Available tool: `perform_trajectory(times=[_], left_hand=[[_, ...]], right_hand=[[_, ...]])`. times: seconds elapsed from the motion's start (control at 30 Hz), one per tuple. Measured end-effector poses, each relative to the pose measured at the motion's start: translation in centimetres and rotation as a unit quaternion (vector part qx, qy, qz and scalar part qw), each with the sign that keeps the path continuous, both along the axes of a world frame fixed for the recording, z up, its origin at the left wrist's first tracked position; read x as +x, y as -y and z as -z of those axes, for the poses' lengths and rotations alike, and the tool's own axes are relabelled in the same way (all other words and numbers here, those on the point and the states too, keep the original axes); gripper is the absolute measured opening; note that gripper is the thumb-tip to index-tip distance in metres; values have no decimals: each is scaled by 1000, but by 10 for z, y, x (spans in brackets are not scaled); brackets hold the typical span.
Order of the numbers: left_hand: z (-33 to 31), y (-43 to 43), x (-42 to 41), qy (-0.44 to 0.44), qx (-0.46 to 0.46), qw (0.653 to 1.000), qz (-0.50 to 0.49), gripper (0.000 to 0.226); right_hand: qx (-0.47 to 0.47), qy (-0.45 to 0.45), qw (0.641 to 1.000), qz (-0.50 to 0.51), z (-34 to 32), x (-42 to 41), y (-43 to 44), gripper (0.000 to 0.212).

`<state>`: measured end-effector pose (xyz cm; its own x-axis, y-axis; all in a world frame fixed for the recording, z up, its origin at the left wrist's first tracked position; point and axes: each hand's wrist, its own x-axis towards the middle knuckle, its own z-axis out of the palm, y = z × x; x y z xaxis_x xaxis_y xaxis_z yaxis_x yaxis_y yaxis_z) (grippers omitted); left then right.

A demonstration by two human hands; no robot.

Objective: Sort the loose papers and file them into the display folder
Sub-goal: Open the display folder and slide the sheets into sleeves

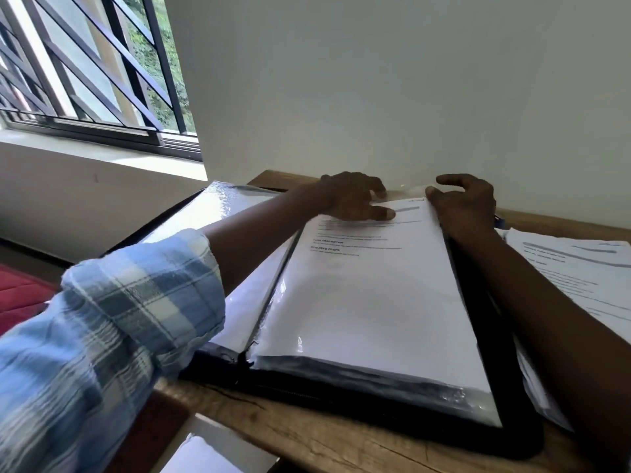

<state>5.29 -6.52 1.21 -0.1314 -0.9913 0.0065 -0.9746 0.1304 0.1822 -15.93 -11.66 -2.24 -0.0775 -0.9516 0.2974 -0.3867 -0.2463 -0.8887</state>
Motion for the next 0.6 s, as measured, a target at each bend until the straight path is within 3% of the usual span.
perform_trajectory(times=[0.07,0.17,0.27,0.4,0.5,0.6], left_hand=[[9,-15,-2,37,-82,996,2,64],[16,-52,2,9,-156,986,48,68],[13,-100,4,1,-146,986,81,71],[2,-170,3,-26,-57,991,121,75],[-2,-221,4,-9,-17,989,149,73],[2,-256,3,49,-34,988,141,68]], right_hand=[[27,6,999,-37,-11,-2,-2,29],[113,46,987,-108,-28,-7,-19,30],[194,15,968,-156,-38,-15,-47,27],[254,-71,945,-193,-46,-30,-81,29],[293,-84,925,-228,-48,-45,-108,20],[308,-75,917,-243,-52,-54,-140,13]])
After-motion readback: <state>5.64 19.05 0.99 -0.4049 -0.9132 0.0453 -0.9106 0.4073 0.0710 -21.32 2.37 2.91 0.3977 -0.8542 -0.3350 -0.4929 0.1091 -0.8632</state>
